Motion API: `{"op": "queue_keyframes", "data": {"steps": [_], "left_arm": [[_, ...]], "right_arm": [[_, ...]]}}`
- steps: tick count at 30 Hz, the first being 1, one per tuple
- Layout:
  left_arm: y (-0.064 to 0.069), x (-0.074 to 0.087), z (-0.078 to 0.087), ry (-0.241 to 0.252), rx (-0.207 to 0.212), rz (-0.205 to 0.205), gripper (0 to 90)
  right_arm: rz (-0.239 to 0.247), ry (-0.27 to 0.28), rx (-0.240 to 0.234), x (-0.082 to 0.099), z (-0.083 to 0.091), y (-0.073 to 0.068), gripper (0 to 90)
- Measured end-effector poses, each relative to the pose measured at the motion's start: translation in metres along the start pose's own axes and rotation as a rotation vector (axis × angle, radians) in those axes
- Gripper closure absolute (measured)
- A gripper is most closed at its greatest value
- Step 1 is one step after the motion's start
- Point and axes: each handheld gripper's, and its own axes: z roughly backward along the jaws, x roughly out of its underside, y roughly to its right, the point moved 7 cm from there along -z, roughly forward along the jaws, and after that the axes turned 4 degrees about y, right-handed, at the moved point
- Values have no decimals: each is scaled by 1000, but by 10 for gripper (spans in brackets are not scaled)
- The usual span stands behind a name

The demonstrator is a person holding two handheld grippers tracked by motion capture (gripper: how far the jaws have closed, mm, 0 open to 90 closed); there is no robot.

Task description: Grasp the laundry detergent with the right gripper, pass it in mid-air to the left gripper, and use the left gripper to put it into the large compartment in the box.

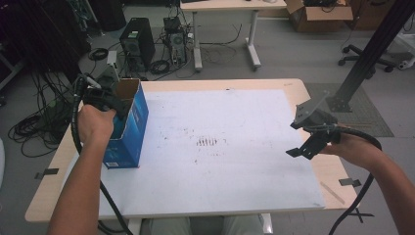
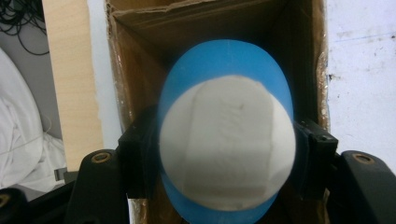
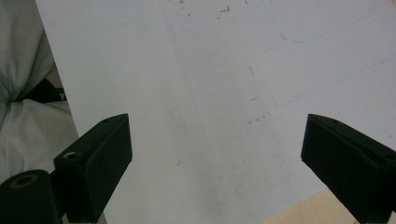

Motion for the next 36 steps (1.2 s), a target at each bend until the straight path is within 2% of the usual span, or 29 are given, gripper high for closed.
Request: {"op": "queue_keyframes", "data": {"steps": [10,19,29,36], "left_arm": [[0,6,-15,-24,7,-8,380],[0,4,-17,-26,8,-12,379],[-4,4,-18,-33,32,-7,373],[-4,2,-17,-33,33,-17,275]], "right_arm": [[-7,-3,1,2,0,1,86],[-12,-5,-2,2,-2,2,87],[-13,-12,-5,5,-4,0,87],[-9,-11,-11,2,-5,-1,88]]}}
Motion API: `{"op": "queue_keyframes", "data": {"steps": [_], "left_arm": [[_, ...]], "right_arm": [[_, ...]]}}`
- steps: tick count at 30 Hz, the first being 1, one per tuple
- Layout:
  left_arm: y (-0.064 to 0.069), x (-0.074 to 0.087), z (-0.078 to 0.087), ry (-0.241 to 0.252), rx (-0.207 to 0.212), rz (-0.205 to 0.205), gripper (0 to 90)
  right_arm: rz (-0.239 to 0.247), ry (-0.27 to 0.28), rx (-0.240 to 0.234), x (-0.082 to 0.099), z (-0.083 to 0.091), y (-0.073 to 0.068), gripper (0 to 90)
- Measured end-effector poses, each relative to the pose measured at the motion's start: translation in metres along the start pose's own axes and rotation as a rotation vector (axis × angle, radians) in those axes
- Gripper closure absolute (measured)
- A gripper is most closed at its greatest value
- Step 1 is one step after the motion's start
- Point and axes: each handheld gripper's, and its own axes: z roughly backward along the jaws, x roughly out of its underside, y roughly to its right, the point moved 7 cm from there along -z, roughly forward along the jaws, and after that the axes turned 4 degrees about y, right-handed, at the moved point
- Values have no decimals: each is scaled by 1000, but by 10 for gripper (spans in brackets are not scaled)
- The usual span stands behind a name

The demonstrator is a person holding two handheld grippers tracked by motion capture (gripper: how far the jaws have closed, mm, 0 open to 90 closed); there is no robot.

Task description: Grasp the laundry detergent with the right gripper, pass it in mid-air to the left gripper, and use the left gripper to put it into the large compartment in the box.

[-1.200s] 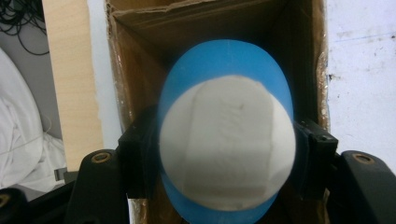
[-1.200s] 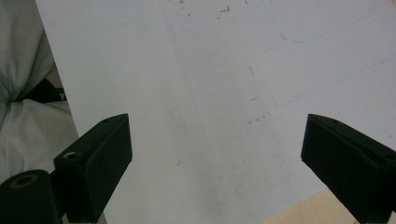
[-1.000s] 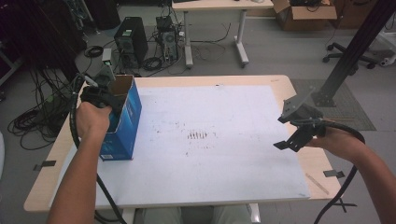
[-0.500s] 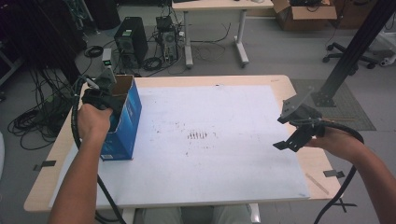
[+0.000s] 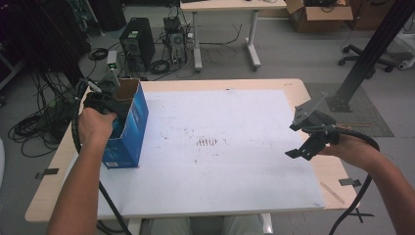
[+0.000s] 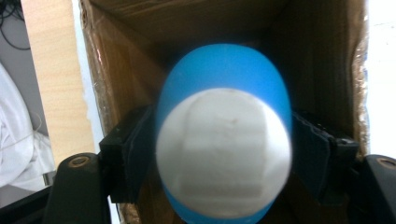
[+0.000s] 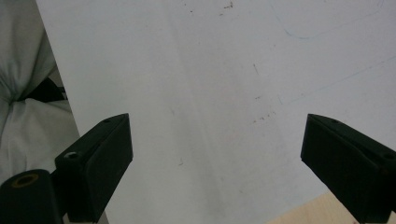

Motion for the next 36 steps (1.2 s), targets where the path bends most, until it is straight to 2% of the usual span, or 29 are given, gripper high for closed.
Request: {"op": "queue_keyframes", "data": {"steps": [12,16,21,27,36], "left_arm": [[-2,-1,8,10,11,-10,235],[-1,-3,15,17,10,-6,180],[-2,-4,24,34,12,-11,178],[-2,-6,38,56,53,-5,128],[11,-12,66,105,70,-71,105]], "right_arm": [[-1,0,0,0,2,-2,87],[0,1,1,-1,3,-3,88],[0,4,4,-1,4,-4,88],[0,4,10,-1,8,-4,88],[4,11,14,-3,11,-6,91]]}}
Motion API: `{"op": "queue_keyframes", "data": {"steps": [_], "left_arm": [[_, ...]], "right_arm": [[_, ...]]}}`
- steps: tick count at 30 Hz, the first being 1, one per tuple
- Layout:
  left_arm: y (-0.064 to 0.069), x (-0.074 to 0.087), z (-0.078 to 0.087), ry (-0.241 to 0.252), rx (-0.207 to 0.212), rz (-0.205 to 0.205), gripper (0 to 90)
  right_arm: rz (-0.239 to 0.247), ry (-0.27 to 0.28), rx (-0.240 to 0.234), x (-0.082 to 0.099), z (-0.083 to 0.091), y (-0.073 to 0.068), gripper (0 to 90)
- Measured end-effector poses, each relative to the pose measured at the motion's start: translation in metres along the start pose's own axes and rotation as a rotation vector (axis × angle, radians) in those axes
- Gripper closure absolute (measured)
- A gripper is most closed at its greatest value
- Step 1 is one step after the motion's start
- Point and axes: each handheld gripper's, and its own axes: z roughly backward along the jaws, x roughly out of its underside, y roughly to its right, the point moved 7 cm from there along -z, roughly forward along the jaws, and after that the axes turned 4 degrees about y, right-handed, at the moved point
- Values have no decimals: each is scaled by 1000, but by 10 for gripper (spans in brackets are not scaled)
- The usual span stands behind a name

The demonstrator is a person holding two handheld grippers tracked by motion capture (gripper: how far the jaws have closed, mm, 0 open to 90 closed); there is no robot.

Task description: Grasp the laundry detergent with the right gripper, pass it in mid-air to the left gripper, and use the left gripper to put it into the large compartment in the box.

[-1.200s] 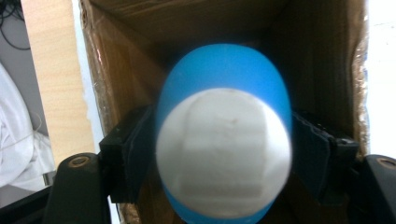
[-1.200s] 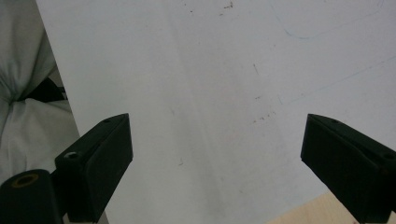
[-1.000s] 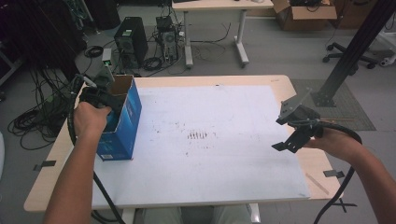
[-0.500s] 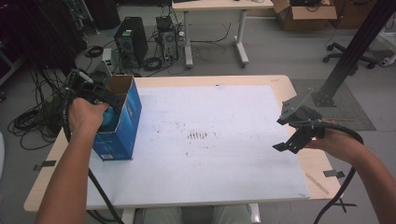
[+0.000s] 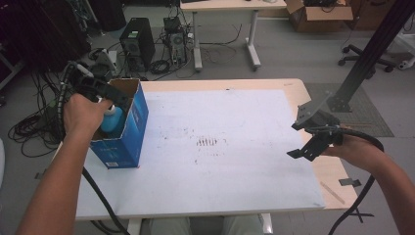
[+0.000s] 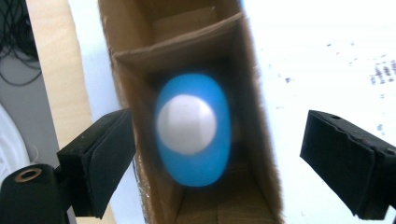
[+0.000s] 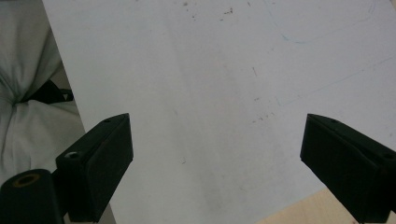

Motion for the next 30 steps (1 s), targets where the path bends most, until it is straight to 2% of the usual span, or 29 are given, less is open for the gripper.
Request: {"op": "queue_keyframes", "data": {"steps": [17,22,30], "left_arm": [[58,-14,32,46,39,-201,83],[78,-12,36,56,48,-266,82],[104,-11,37,64,74,-335,84]], "right_arm": [[-2,3,8,1,5,-1,91],[-3,3,11,2,6,0,91],[-10,2,13,3,5,0,86]]}}
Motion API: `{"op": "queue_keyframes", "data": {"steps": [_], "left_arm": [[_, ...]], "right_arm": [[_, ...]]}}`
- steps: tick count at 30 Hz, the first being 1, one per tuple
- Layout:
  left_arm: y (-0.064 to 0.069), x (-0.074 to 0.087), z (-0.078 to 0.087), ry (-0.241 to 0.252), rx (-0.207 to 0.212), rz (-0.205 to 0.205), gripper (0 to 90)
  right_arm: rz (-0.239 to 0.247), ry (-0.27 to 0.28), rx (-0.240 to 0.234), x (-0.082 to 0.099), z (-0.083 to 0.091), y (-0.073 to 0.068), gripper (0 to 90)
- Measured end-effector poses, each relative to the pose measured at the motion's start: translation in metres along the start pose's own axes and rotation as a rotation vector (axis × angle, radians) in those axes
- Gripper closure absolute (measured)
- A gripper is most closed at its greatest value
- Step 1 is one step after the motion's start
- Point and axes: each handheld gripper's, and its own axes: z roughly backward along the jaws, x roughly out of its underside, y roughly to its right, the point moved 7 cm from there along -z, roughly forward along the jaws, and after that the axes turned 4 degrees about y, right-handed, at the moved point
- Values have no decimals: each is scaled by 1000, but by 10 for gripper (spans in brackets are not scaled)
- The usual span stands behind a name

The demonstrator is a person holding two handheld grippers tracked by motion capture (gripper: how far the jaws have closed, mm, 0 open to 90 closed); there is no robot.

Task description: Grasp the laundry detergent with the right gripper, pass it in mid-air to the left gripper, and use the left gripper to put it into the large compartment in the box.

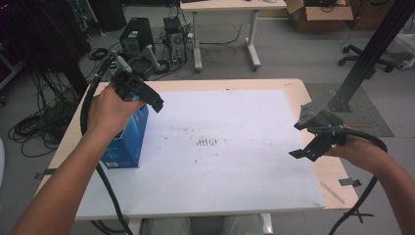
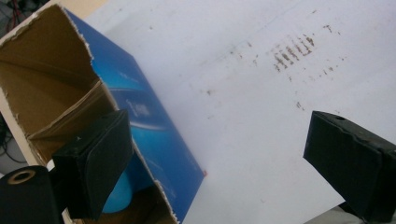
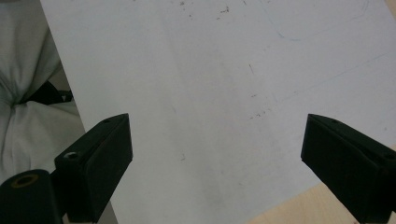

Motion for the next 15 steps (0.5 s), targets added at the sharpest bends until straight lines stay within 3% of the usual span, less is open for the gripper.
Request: {"op": "queue_keyframes", "data": {"steps": [15], "left_arm": [[41,-17,3,19,39,-140,85]], "right_arm": [[0,-6,-9,-4,-2,-1,86]]}}
